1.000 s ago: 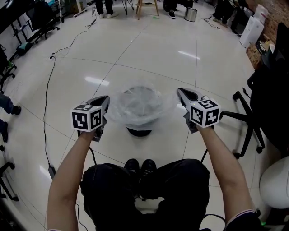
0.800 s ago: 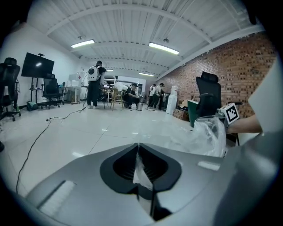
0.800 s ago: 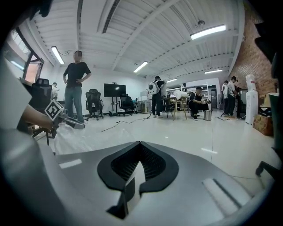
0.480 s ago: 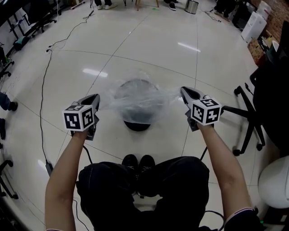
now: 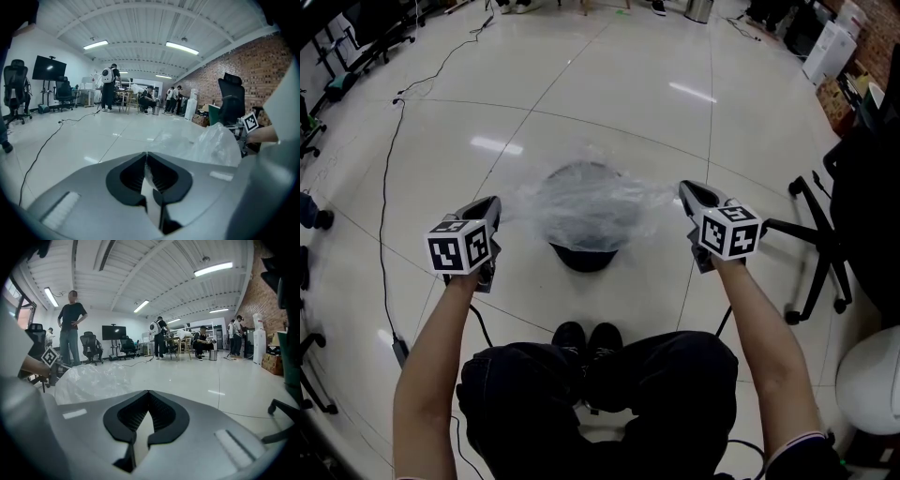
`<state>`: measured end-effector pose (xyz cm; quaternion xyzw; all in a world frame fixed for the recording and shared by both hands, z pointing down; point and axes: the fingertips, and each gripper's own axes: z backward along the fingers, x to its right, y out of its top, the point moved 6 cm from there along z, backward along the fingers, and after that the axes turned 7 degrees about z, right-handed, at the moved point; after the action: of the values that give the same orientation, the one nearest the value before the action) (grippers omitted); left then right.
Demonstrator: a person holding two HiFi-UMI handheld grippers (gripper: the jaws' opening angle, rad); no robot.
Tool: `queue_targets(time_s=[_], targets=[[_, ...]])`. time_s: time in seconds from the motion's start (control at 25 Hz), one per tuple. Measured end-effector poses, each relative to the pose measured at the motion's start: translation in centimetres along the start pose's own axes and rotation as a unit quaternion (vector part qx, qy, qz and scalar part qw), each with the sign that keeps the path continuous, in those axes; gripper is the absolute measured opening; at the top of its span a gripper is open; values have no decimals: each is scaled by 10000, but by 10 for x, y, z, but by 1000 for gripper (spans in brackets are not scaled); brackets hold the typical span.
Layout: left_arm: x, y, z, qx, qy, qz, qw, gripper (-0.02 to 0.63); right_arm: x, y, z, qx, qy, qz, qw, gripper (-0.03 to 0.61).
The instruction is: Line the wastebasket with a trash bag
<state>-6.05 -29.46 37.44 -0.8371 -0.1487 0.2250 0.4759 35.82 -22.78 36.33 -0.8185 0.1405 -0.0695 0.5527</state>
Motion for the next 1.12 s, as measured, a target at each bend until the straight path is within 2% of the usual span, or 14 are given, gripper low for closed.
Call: queue_targets(time_s=[0.28,0.64,0.88,1.12], targets=[[-8,-4,-9,0,89,42,10000,11,11,-9,-10,-83,-89,-21,9999,0],[-24,-33,-30,-318,149,132,9993,11,14,-43,-35,-406,-59,-109,9991,1],[-31,-57,-46,-526,145,258,9982,11,12,-70,-57,-630,81,-174,9978,1],[-27,-81,-59,-786,-56,360,9962,11,2,-88,-75,-773,297,-235,9963,0]])
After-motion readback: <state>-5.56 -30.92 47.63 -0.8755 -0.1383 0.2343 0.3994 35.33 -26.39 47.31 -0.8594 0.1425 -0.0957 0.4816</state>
